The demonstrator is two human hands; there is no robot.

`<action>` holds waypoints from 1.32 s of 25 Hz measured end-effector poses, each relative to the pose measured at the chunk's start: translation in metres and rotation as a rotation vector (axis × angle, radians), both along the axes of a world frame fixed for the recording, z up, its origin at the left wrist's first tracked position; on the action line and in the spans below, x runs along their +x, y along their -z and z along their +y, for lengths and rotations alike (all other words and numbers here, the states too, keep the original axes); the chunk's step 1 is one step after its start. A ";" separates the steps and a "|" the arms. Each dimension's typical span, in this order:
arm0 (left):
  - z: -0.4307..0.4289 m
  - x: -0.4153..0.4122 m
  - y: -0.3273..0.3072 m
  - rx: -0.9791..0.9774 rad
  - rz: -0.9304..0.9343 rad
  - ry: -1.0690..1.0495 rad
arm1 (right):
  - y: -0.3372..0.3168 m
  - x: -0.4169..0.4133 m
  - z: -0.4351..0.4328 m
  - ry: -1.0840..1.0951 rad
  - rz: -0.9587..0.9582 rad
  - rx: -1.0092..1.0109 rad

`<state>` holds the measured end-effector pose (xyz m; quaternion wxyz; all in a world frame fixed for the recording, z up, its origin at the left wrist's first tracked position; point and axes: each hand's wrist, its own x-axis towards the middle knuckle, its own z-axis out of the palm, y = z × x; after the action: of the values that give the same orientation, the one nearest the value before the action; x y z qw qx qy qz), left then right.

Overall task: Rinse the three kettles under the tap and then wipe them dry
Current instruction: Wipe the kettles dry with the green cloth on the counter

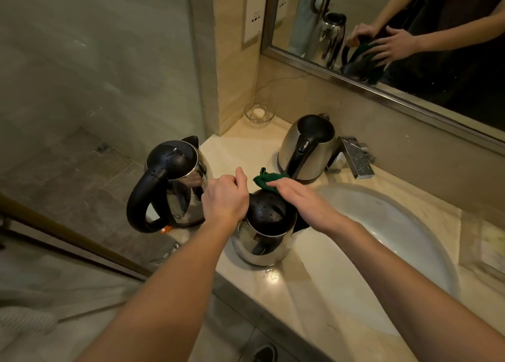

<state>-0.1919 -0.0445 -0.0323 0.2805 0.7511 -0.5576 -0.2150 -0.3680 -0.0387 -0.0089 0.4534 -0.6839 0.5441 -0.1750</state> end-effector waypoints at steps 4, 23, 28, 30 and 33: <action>0.000 -0.001 -0.005 0.055 -0.059 0.048 | -0.010 0.010 0.019 -0.058 0.343 -0.171; 0.007 0.011 -0.011 0.074 -0.020 0.186 | -0.007 0.033 0.103 -0.233 0.882 -0.347; 0.008 0.010 -0.012 0.095 -0.042 0.188 | -0.023 0.030 0.059 0.172 0.541 -0.175; 0.008 0.010 -0.011 0.096 -0.048 0.179 | -0.030 0.027 0.038 0.445 0.232 -0.045; 0.008 0.010 -0.010 0.099 -0.055 0.162 | -0.029 0.011 0.021 0.862 -0.159 0.188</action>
<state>-0.1823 -0.0369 -0.0228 0.2092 0.7221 -0.6127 -0.2438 -0.3573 -0.0174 0.0203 0.4396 -0.3350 0.7563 -0.3499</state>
